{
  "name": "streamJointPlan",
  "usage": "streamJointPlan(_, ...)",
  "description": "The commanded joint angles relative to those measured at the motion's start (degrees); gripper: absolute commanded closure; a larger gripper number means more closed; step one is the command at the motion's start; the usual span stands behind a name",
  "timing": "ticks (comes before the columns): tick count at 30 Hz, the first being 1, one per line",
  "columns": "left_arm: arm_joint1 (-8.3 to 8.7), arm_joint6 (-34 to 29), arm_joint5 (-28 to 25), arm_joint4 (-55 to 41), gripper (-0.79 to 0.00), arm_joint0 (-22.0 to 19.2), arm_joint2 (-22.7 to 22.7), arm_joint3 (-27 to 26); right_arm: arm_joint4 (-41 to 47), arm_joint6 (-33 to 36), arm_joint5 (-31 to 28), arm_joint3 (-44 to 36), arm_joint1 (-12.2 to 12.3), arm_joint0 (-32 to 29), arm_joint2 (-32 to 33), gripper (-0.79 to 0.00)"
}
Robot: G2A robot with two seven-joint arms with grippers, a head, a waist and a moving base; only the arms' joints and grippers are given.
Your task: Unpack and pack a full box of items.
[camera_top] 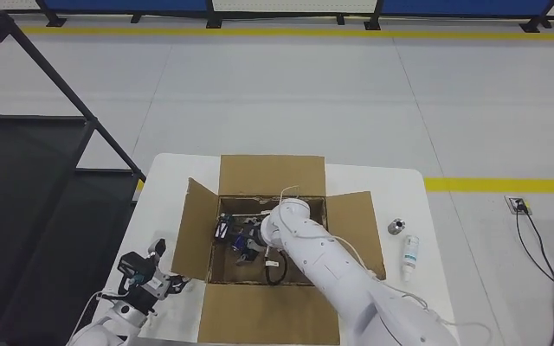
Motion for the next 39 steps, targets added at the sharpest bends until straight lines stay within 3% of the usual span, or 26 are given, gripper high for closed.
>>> streamJointPlan(1, 0.08, 0.0, 0.2, -0.1, -0.785, -0.1, 0.0, 0.1, 0.1, 0.8, 0.2, 0.2, 0.1, 0.2, 0.1, -0.785)
streamJointPlan(6, 0.26, -0.1, 0.4, -0.2, -0.785, -0.3, 0.2, 0.3, -1.8, -3.5, -1.7, -1.1, 1.1, 0.4, -0.3, -0.785)
streamJointPlan(13, 0.41, -0.1, 1.1, -0.2, -0.785, -0.5, 1.0, 0.2, -0.8, -9.8, 1.5, -2.6, 2.1, -0.5, 0.9, -0.785)
streamJointPlan(18, 0.57, -0.2, 1.6, -0.7, -0.785, -0.7, 1.1, 0.5, 3.4, -5.0, 5.3, -3.6, 1.9, -0.8, 2.9, -0.785)
streamJointPlan(24, 0.76, -0.5, 1.7, -1.1, -0.785, -1.0, 1.3, 0.9, 1.8, -1.6, 11.5, -6.8, 1.4, -3.0, 2.2, -0.785)
streamJointPlan(31, 0.99, -0.6, 1.6, -1.5, -0.785, -1.2, 1.5, 0.7, 0.8, 4.3, 25.9, -9.7, 0.3, -6.0, 1.9, -0.785)
streamJointPlan(38, 1.25, -0.6, 1.3, -1.8, -0.785, -1.2, 1.5, 0.8, -1.1, 9.8, 32.7, -12.0, -0.8, -8.3, 1.0, -0.785)
streamJointPlan(39, 1.29, -0.6, 1.2, -1.8, -0.785, -1.2, 1.5, 0.8, -1.3, 10.4, 33.0, -12.1, -0.8, -8.3, 1.0, -0.714)
